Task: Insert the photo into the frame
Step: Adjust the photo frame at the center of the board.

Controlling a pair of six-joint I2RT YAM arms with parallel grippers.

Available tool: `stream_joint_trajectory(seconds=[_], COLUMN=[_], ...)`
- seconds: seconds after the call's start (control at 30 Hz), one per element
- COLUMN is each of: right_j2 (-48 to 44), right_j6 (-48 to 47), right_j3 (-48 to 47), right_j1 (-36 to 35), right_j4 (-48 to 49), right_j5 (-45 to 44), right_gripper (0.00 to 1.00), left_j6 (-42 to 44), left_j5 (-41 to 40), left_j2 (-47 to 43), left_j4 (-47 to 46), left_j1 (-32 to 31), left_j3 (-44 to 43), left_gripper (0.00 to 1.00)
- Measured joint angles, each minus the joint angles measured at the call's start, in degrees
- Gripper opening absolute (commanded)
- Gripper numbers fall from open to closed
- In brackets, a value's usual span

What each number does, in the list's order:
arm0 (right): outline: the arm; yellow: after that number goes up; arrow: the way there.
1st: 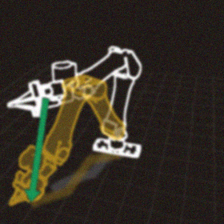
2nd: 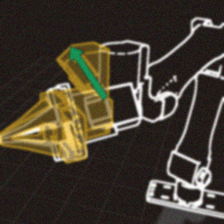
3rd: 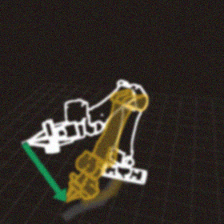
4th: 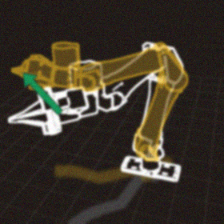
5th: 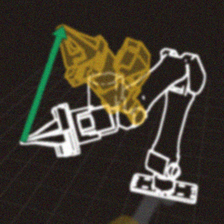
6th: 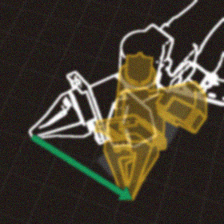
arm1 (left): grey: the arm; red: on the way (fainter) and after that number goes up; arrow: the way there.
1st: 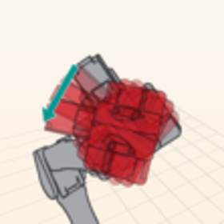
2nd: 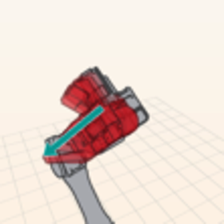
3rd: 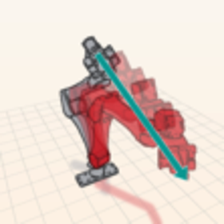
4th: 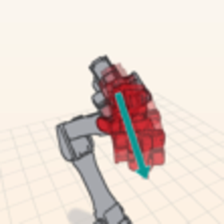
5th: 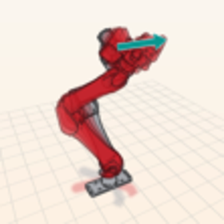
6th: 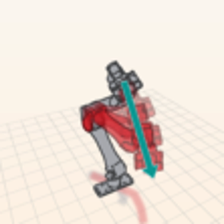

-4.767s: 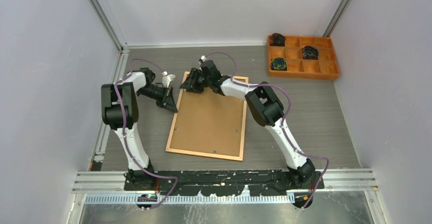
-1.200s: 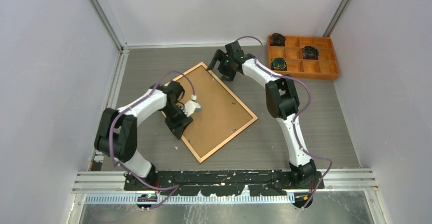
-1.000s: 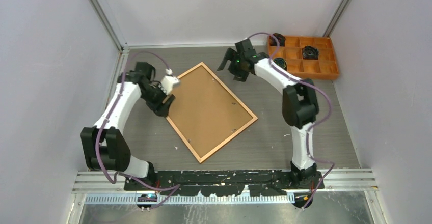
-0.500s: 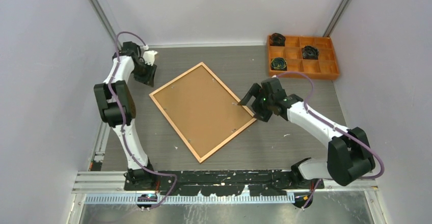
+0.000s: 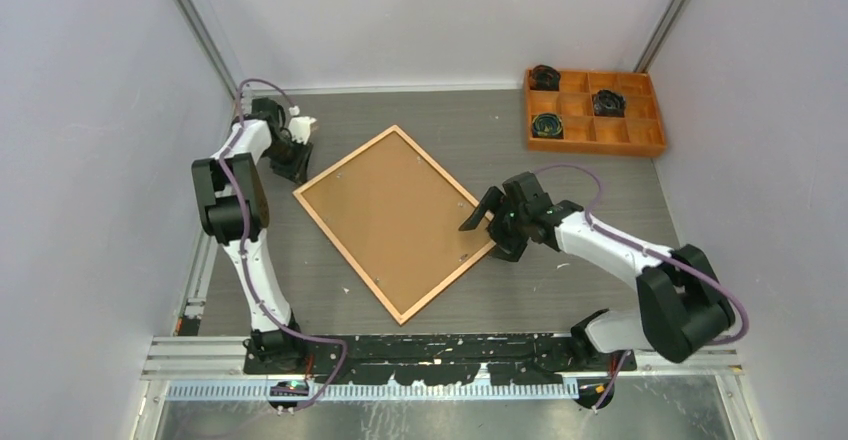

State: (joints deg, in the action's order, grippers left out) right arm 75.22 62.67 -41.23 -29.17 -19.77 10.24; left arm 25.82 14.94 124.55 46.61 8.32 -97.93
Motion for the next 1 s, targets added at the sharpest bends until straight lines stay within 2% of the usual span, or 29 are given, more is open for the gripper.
stream_joint_trajectory(seconds=[0.27, 0.47, 0.6, 0.77, 0.9, 1.0], right_j2=[11.6, 15.4, 15.6, 13.5, 13.3, 16.4], right_j6=[-3.9, -8.6, -11.2, -12.0, -12.4, -12.2], right_j3=[-3.7, -9.4, -14.7, -19.4, -23.4, -26.7], right_j1=[3.0, 9.4, 11.3, 9.0, 2.6, -3.5], right_j4=[-0.5, -1.6, -4.2, -4.5, -3.5, -0.1], right_j5=[-0.1, -2.6, -5.9, -7.9, -8.6, -6.8], right_gripper=[1.00, 1.00, 1.00, 1.00, 1.00, 0.97], left_j6=[8.1, 12.7, 13.4, 13.7, 13.6, 13.4], left_j5=[1.9, 4.3, 7.5, 12.6, 16.1, 18.6], left_j2=[-9.6, -16.5, -18.8, -19.2, -19.3, -19.2], left_j4=[0.3, 4.1, 9.0, 13.4, 15.0, 15.7], left_j1=[-0.3, -1.3, -2.1, 0.9, 3.1, 3.3], left_j3=[14.8, 25.0, 28.0, 25.7, 23.5, 23.3], left_gripper=[0.32, 0.33, 0.34, 0.34, 0.33, 0.32])
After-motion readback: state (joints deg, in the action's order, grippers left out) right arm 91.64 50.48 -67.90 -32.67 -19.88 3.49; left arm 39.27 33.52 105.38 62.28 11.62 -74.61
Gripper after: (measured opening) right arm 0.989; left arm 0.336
